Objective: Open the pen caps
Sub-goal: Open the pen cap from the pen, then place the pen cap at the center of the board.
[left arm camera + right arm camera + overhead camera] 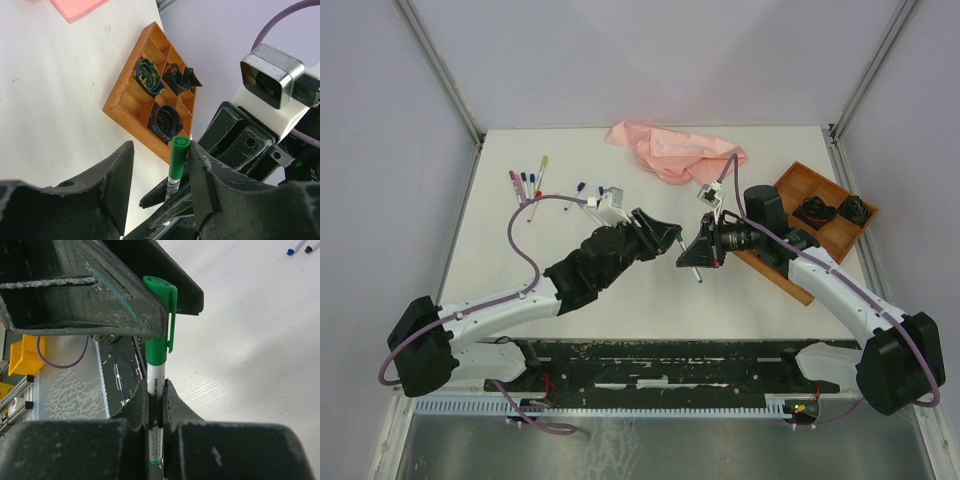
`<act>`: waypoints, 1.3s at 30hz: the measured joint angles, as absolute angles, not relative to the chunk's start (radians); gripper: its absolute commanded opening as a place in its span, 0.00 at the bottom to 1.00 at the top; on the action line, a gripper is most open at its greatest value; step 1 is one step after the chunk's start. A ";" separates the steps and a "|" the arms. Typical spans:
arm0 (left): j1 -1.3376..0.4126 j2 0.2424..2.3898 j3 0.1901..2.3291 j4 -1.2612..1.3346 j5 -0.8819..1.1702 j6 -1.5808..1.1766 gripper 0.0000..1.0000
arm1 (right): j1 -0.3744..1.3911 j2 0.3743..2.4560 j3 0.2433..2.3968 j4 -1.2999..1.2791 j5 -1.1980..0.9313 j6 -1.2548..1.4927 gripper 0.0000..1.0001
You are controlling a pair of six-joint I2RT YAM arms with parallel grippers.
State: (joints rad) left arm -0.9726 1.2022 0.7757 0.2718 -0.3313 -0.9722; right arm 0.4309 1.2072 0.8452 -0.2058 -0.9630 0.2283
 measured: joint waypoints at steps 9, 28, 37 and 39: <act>-0.984 1.273 0.823 0.274 -0.332 -0.989 0.23 | 0.432 1.210 0.845 -0.224 -0.932 0.218 0.00; -0.647 1.262 0.865 0.343 -0.424 -0.941 0.03 | 0.508 1.264 0.845 -0.207 -0.899 0.215 0.00; -0.623 1.201 0.925 0.356 -0.461 -0.865 0.03 | 0.527 1.302 0.855 -0.249 -0.894 0.196 0.00; -0.618 1.182 0.882 0.355 -0.460 -0.862 0.03 | 0.527 1.299 0.862 -0.263 -0.877 0.183 0.00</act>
State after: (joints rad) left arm -0.6182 1.1816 0.8818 0.3550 -0.4599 -0.8619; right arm 0.5266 1.2987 0.8623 -0.2630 -0.8772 0.1825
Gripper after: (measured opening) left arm 0.162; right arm 0.078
